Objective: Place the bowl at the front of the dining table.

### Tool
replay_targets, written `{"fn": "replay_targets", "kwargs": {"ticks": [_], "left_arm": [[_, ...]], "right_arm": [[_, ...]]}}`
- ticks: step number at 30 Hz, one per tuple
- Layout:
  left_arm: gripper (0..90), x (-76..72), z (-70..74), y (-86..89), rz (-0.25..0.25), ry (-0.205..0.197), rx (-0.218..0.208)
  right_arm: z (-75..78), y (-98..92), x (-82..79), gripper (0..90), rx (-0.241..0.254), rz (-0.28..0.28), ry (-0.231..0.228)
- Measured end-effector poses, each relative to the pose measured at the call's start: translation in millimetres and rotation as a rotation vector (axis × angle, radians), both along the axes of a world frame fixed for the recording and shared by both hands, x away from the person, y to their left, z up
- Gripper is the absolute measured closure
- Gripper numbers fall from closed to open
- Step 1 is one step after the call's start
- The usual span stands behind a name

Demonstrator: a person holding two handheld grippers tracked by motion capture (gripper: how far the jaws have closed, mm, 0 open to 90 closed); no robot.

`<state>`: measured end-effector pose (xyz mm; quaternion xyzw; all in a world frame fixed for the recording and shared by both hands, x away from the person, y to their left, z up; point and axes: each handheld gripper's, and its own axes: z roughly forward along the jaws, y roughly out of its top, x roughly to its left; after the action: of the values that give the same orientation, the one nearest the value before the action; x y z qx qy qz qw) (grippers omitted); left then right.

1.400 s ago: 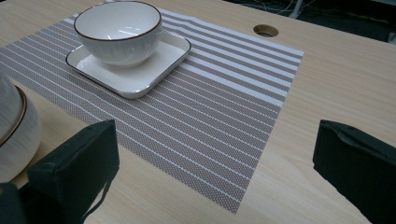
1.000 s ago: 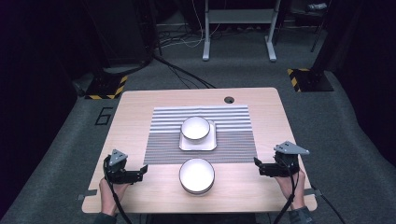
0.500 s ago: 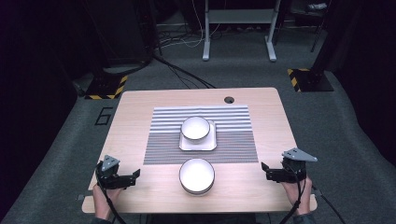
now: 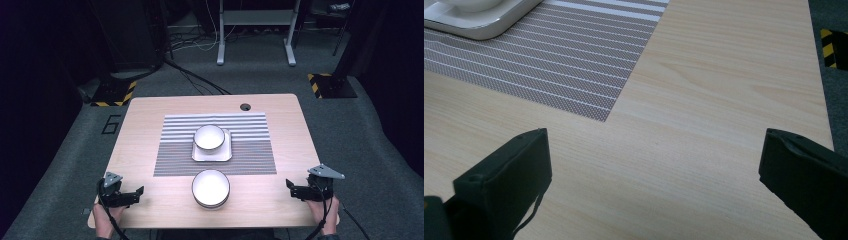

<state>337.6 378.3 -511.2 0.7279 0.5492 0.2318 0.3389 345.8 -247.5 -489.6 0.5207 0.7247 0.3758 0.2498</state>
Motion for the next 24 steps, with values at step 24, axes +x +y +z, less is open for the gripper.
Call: {"fn": "replay_targets", "kwargs": {"ticks": [24], "left_arm": [[0.0, 1.5, -20.9, 7.6, 0.032, 0.035, 0.035]], "right_arm": [[-39.0, -6.4, 3.6, 0.0, -0.067, -0.025, 0.133]]}}
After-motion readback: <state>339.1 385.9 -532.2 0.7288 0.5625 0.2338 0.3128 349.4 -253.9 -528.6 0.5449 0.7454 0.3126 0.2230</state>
